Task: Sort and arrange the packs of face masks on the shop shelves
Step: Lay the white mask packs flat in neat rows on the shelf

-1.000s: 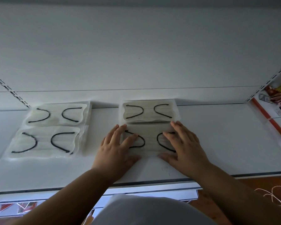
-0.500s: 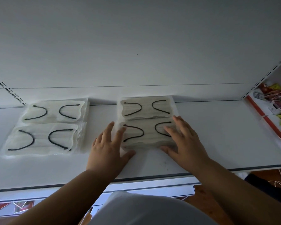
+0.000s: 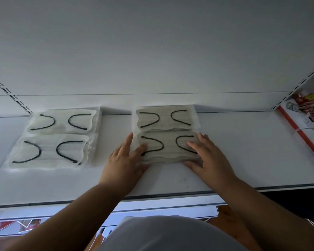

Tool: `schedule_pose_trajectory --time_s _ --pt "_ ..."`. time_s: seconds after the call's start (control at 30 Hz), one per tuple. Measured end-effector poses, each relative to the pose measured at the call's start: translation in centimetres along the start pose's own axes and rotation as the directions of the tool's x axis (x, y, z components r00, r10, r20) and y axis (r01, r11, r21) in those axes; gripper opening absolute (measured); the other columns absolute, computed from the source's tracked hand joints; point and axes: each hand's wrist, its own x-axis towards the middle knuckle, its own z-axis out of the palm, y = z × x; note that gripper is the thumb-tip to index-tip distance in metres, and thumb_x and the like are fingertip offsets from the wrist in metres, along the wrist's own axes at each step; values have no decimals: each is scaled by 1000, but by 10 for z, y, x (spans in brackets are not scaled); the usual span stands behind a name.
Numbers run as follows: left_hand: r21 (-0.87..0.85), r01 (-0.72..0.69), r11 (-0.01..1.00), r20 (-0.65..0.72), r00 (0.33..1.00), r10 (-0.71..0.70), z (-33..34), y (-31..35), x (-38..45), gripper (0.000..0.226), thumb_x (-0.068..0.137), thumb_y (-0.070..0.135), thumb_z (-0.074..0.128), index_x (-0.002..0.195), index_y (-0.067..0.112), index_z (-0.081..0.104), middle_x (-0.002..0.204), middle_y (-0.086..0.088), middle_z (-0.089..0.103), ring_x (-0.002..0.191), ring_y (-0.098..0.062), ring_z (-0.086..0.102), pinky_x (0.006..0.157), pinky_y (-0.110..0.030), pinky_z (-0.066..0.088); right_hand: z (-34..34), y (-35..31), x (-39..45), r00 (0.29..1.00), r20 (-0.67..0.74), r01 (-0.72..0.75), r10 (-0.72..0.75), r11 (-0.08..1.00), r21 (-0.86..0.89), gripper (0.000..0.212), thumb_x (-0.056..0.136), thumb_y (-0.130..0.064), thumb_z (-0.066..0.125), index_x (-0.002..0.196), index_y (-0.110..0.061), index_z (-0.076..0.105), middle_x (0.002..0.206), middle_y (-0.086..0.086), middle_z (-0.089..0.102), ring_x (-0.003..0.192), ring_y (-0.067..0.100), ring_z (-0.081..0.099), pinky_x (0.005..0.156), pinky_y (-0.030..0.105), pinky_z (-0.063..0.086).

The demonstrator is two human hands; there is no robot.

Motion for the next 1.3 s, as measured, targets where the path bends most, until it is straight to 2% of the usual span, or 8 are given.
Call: schedule_pose_trajectory --time_s 0.1,0.27,0.43,0.53,0.67,0.8,1.07,1.3 --pt "30 -29 999 -20 999 30 3 -7 -2 70 78 58 73 140 30 55 159 -14 34 135 -40 47 105 -51 43 1 4 -1 999 34 38 -36 997 -65 80 79 -71 49 142 -23 52 162 6 26 151 25 16 117 47 27" --pt "52 -72 996 -114 990 78 5 -8 -1 50 91 56 43 126 28 66 146 -15 52 132 -41 52 100 -55 49 2 6 0 997 -41 64 -69 993 -101 69 83 -65 50 132 -18 62 155 8 41 149 27 24 113 50 33" --pt "49 -100 994 -116 988 105 6 -13 -1 57 86 62 47 127 27 63 145 -13 54 131 -41 52 100 -53 48 4 4 0 998 -9 62 -63 993 -97 78 81 -73 47 134 -18 59 158 8 35 150 26 21 115 47 28" --pt "-10 -97 995 -147 985 95 5 -12 -1 52 83 60 52 120 26 63 139 -10 56 119 -38 60 95 -46 52 5 5 2 997 -38 65 -69 992 -106 65 81 -61 62 129 -16 61 155 12 38 148 30 27 111 56 37" --pt "-116 -82 990 -217 975 55 3 -8 0 49 79 59 59 108 21 67 129 -5 59 104 -32 65 85 -40 55 4 -2 4 992 -68 102 -109 990 -98 60 75 -63 67 113 -16 60 151 13 42 147 30 28 111 48 32" --pt "-4 -124 992 -203 972 121 6 -10 1 44 82 56 58 108 21 66 130 -7 59 111 -34 62 90 -44 53 3 0 7 990 -87 103 -115 986 -132 42 79 -52 72 100 -17 63 150 12 44 147 29 28 108 50 35" --pt "114 -117 987 -195 971 138 5 -3 8 40 79 41 79 108 18 63 132 -14 59 119 -41 59 94 -53 53 0 1 14 980 -88 152 -179 957 -246 44 74 -47 79 100 -15 63 146 14 47 143 33 36 103 53 41" --pt "163 -162 973 -239 951 199 8 -8 3 48 86 61 56 113 22 64 134 -10 57 132 -38 49 103 -52 45 -6 7 7 962 -81 229 -262 930 -288 46 74 -54 75 99 -16 65 143 12 50 138 32 41 103 50 39"
